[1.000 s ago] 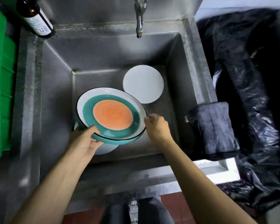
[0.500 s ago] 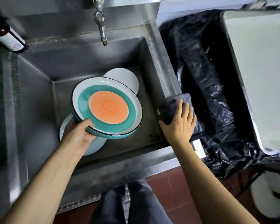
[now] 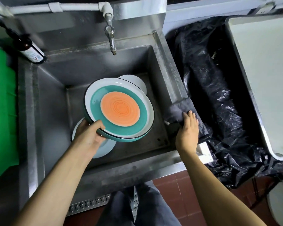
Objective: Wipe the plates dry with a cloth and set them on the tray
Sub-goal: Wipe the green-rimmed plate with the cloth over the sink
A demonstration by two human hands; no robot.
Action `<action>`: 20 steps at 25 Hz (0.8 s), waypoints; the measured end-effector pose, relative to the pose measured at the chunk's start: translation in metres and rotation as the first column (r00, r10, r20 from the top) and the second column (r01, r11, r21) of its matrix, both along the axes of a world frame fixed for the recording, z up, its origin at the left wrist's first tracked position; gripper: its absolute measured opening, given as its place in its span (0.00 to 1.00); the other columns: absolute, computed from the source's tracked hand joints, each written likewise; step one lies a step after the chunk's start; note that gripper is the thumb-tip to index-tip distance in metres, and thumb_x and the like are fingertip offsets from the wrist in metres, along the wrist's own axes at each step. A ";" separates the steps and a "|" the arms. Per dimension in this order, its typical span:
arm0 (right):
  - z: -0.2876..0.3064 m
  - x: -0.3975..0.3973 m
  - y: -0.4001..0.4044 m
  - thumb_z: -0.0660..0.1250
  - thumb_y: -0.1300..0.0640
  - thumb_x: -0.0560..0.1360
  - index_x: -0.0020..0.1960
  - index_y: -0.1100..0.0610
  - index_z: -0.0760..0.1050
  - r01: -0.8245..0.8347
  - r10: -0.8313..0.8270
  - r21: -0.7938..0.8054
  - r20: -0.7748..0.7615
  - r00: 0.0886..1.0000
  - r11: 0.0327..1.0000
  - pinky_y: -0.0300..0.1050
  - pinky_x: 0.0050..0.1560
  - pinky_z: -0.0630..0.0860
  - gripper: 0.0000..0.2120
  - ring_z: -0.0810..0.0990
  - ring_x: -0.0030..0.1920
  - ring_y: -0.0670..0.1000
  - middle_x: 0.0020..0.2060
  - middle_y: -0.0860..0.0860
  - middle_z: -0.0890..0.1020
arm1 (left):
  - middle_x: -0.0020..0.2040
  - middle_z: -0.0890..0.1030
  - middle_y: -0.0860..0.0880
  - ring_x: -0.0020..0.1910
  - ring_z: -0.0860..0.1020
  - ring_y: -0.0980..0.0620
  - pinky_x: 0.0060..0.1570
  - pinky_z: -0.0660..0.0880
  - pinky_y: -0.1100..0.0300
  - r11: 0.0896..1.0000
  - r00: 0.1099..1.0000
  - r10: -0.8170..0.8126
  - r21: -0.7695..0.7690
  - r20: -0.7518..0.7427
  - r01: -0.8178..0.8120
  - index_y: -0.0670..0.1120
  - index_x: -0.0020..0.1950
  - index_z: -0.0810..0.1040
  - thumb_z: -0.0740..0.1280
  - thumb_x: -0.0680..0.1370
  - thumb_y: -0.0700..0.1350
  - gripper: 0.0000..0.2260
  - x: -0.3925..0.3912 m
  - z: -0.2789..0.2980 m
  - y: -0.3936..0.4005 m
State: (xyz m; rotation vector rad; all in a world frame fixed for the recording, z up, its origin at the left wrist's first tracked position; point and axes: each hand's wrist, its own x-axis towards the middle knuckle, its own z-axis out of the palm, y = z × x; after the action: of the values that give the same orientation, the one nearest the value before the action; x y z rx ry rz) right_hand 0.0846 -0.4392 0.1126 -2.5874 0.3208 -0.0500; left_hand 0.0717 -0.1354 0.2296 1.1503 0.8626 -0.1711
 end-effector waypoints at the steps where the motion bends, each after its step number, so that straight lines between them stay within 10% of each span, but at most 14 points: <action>1: 0.010 0.006 0.004 0.57 0.72 0.78 0.76 0.63 0.68 0.087 -0.095 0.168 0.038 0.995 0.982 0.50 0.76 0.62 0.26 0.69 0.74 0.61 0.74 0.62 0.71 | 0.54 0.79 0.40 0.53 0.79 0.43 0.58 0.76 0.43 1.000 1.000 -0.008 0.018 -0.002 0.008 0.36 0.64 0.74 0.58 0.74 0.26 0.20 -0.001 0.001 0.000; 4: 0.050 0.024 0.033 0.58 0.65 0.81 0.73 0.57 0.69 0.101 -0.185 0.390 0.185 0.965 0.915 0.30 0.61 0.66 0.21 0.76 0.62 0.48 0.65 0.53 0.78 | 0.45 0.82 0.44 0.44 0.81 0.47 0.42 0.81 0.52 0.999 1.000 -0.013 0.031 0.016 0.012 0.41 0.51 0.78 0.59 0.73 0.26 0.15 -0.006 0.007 0.000; 7: 0.084 0.036 0.080 0.59 0.58 0.81 0.70 0.55 0.71 -0.134 0.066 0.431 0.170 0.983 0.893 0.34 0.54 0.71 0.17 0.78 0.53 0.46 0.58 0.51 0.81 | 0.38 0.83 0.47 0.37 0.83 0.51 0.36 0.81 0.55 0.999 0.999 -0.029 0.018 0.046 0.028 0.49 0.37 0.81 0.61 0.72 0.26 0.19 -0.008 0.012 -0.003; 12: 0.090 0.049 0.122 0.58 0.62 0.83 0.75 0.62 0.67 -0.181 0.250 0.391 -0.132 0.959 0.902 0.49 0.71 0.65 0.21 0.71 0.72 0.60 0.72 0.60 0.73 | 0.34 0.81 0.49 0.35 0.79 0.51 0.34 0.79 0.56 0.993 0.992 -0.114 0.007 0.058 0.114 0.53 0.31 0.80 0.66 0.62 0.34 0.13 -0.011 0.023 -0.007; 20: 0.114 0.054 0.154 0.60 0.65 0.77 0.75 0.60 0.70 -0.594 0.551 0.508 0.253 0.796 0.624 0.37 0.78 0.55 0.26 0.63 0.77 0.44 0.75 0.54 0.71 | 0.34 0.76 0.48 0.40 0.72 0.48 0.43 0.73 0.49 0.985 0.983 -0.172 0.022 0.064 0.171 0.53 0.33 0.79 0.66 0.61 0.34 0.13 -0.013 0.038 -0.007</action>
State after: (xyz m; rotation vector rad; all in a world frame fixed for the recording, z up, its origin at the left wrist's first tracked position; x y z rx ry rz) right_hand 0.1389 -0.2853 0.2269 -1.9601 -0.4807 0.1608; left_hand 0.0583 -0.1425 0.2677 1.2391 0.7080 -0.2673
